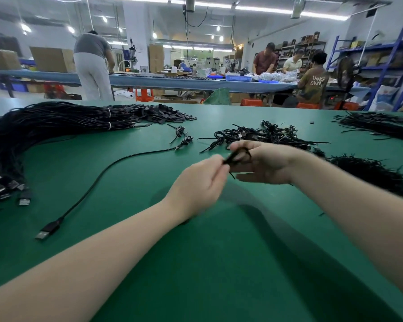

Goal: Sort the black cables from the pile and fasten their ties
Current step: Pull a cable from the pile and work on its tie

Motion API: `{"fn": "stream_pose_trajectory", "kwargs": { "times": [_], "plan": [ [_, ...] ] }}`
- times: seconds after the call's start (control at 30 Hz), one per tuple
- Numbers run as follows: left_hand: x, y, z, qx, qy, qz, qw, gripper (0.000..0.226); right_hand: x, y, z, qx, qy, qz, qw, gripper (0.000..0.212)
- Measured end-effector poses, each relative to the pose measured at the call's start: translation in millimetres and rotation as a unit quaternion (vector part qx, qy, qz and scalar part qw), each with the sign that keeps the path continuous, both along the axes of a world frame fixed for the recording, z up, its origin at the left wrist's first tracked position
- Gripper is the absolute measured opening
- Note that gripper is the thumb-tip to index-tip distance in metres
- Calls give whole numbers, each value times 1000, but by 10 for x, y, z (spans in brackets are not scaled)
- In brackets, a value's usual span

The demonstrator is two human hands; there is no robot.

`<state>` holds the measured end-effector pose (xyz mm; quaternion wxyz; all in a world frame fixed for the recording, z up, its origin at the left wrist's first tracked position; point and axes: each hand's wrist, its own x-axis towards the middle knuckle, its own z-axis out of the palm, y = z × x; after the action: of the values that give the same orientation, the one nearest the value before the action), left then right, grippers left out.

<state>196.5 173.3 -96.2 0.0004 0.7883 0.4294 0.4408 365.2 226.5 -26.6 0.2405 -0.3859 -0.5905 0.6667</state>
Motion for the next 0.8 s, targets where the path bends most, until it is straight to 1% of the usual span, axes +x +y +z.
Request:
{"fn": "stream_pose_trajectory", "kwargs": {
  "times": [0.03, 0.07, 0.1, 0.13, 0.17, 0.2, 0.3, 0.37, 0.53, 0.63, 0.7, 0.8],
  "plan": [
    [-8, 40, -21, -45, -88, 1, 995, 29, -93, -28, -99, -16, 55, -43, 997, 20],
    [-15, 83, -35, -93, -171, -6, 981, 31, -200, -62, -202, -29, 111, -93, 989, 21],
    [-21, 123, -50, -138, -245, -18, 959, 32, -309, -102, -298, -41, 164, -142, 975, 20],
    [-25, 162, -58, -176, -299, -23, 938, 32, -408, -145, -383, -46, 208, -185, 959, 20],
    [-29, 194, -63, -203, -331, -21, 921, 31, -487, -186, -450, -42, 238, -219, 945, 21],
    [-32, 217, -66, -220, -344, -15, 913, 30, -545, -213, -499, -34, 253, -243, 936, 21],
    [-51, 261, -71, -240, -336, 4, 911, 21, -583, -222, -546, 14, 247, -282, 927, 21],
    [-66, 279, -76, -246, -328, 8, 912, 14, -570, -208, -557, 36, 236, -289, 927, 20],
    [-99, 292, -67, -250, -334, -3, 909, 13, -534, -181, -589, 34, 218, -229, 948, 15],
    [-119, 298, -61, -255, -322, -10, 912, 13, -491, -153, -563, 52, 155, -203, 965, 9],
    [-121, 297, -53, -257, -315, -23, 913, 13, -465, -140, -550, 63, 118, -191, 972, 9],
    [-117, 284, -40, -258, -308, -21, 915, 12, -434, -139, -519, 71, 93, -175, 978, 8]
  ]
}}
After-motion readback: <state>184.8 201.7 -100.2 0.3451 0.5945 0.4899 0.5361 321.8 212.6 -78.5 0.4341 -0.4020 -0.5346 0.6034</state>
